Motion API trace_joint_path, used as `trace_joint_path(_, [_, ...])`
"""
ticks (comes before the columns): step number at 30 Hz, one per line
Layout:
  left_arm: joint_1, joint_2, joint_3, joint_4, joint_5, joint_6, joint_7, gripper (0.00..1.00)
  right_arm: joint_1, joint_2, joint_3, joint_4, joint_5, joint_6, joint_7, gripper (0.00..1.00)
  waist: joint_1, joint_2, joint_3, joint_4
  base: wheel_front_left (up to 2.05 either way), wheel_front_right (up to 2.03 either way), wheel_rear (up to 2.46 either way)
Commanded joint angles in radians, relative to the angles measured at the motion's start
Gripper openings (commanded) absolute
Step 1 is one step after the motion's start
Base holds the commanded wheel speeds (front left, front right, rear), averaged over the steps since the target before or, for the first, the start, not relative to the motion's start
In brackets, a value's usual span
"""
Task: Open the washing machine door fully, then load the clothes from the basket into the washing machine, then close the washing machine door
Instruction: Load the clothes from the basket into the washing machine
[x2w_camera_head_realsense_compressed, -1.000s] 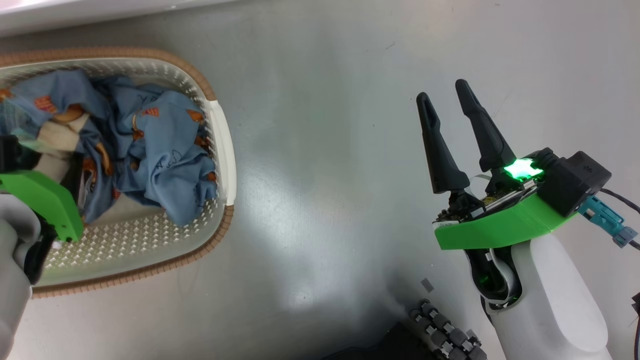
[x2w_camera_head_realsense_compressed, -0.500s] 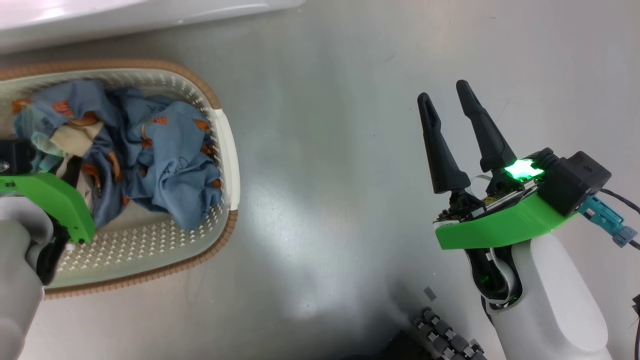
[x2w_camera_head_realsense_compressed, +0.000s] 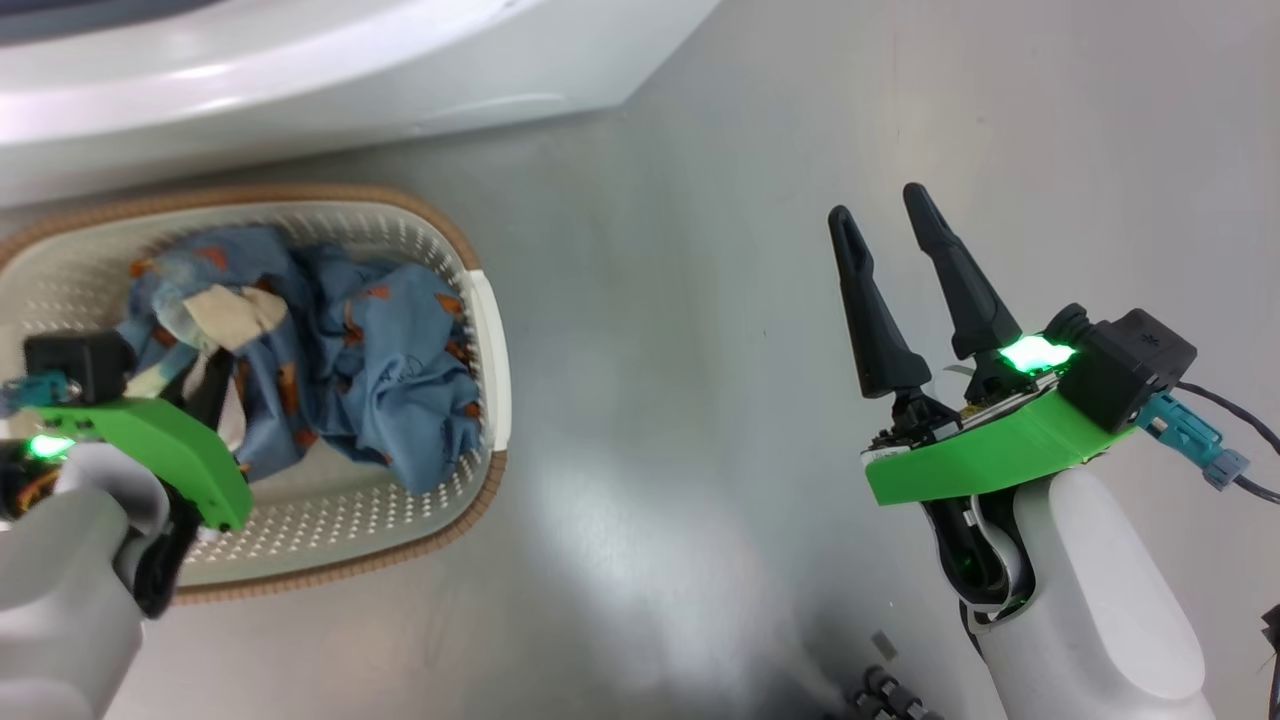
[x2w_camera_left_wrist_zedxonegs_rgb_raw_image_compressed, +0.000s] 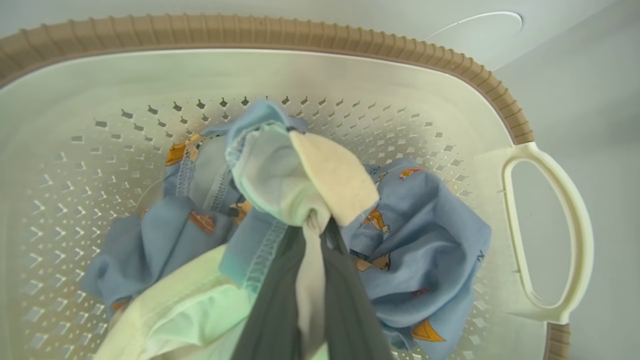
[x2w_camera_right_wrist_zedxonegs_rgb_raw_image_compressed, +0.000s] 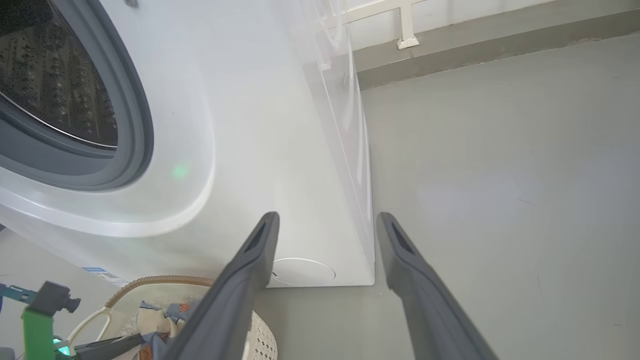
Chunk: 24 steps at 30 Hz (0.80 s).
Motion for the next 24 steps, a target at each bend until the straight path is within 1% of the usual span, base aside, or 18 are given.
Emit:
trace_joint_path(1, [0.024, 0.029, 0.017, -0.015, -0.006, -0.003, -0.014, 0.0, 0.026, 0.005, 0.02, -0.015, 0.003, 0.002, -0.005, 1.0, -0.0001, 0.0, -0.049, 0.019, 0.0, 0.0, 0.0])
trace_joint_path(6, [0.06, 0.034, 0.017, -0.056, -0.012, -0.003, -0.028, 0.0, 0.034, 0.005, 0.013, 0.004, -0.006, 0.002, -0.005, 1.0, -0.0001, 0.0, -0.119, 0.035, 0.0, 0.0, 0.0])
trace_joint_path(10, [0.09, 0.034, 0.049, -0.095, -0.01, -0.003, -0.031, 0.0, 0.046, 0.005, 0.003, 0.022, -0.02, 0.002, -0.005, 1.0, -0.0001, 0.0, -0.179, 0.054, 0.0, 0.0, 0.0])
trace_joint_path(18, [0.202, 0.027, 0.196, -0.181, 0.073, -0.003, -0.031, 0.0, 0.075, 0.005, -0.008, 0.057, -0.039, 0.002, -0.005, 1.0, -0.0001, 0.0, -0.305, 0.09, 0.0, 0.0, 0.0])
trace_joint_path(22, [0.267, 0.016, 0.272, -0.227, 0.121, -0.003, -0.031, 0.0, 0.092, 0.005, -0.013, 0.074, -0.043, 0.002, -0.005, 1.0, -0.0001, 0.0, -0.365, 0.105, 0.0, 0.0, 0.0])
trace_joint_path(24, [0.313, 0.002, 0.329, -0.264, 0.158, -0.003, -0.031, 0.0, 0.107, 0.005, -0.017, 0.087, -0.046, 0.002, -0.005, 1.0, -0.0001, 0.0, -0.407, 0.117, 0.0, 0.0, 0.0])
